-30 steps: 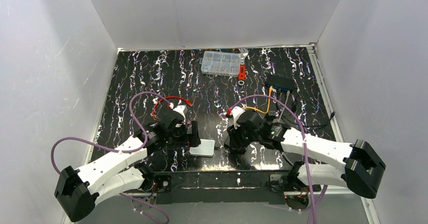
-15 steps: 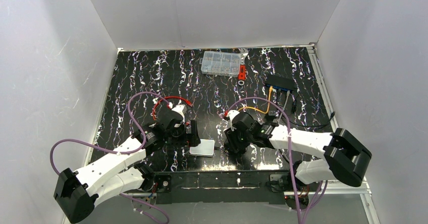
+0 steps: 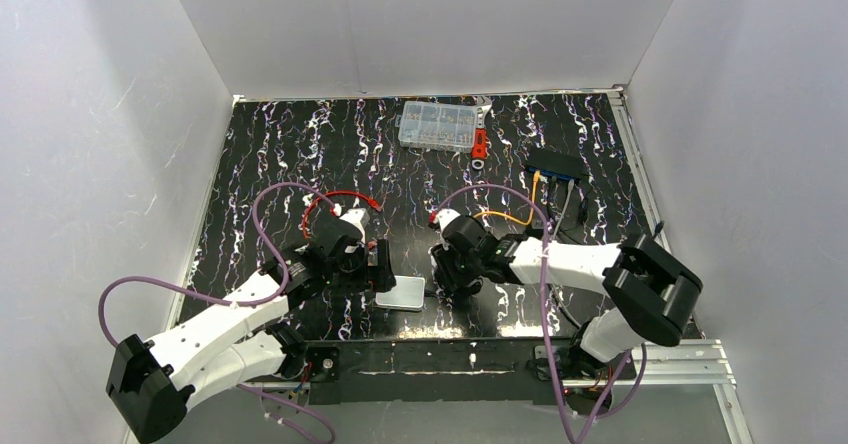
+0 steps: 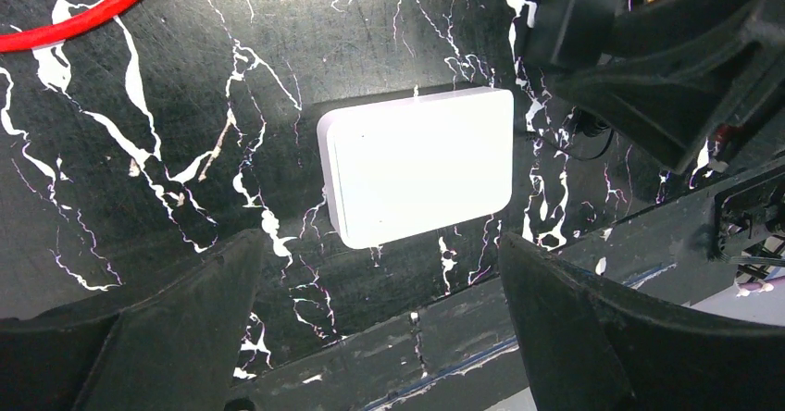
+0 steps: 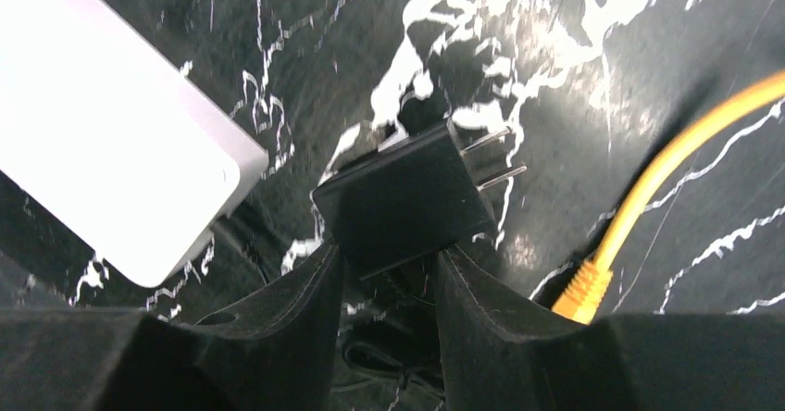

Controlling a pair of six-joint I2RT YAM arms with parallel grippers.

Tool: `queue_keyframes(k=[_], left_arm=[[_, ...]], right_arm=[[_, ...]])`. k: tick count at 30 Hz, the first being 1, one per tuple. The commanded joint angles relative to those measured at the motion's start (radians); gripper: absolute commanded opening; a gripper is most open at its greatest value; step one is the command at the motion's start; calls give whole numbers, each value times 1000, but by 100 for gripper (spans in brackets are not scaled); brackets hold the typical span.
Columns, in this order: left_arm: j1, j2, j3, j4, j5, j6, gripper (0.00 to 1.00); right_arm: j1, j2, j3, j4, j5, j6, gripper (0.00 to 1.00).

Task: Insert the plug into the switch port
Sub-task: Pick up the connector from the center of the board.

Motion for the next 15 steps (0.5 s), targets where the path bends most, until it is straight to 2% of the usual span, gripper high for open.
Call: queue_keyframes(k=[1, 8, 15], left_arm=[[10, -20, 22, -23, -16, 10, 98], [11, -30, 17, -25, -12, 6, 98], [11, -48, 12, -31, -3, -7, 98]], right_arm=[[-15, 77, 91, 48, 48, -41, 46], [-70, 227, 245, 61, 6, -115, 47], [-128, 406, 488, 12, -63, -198, 47]])
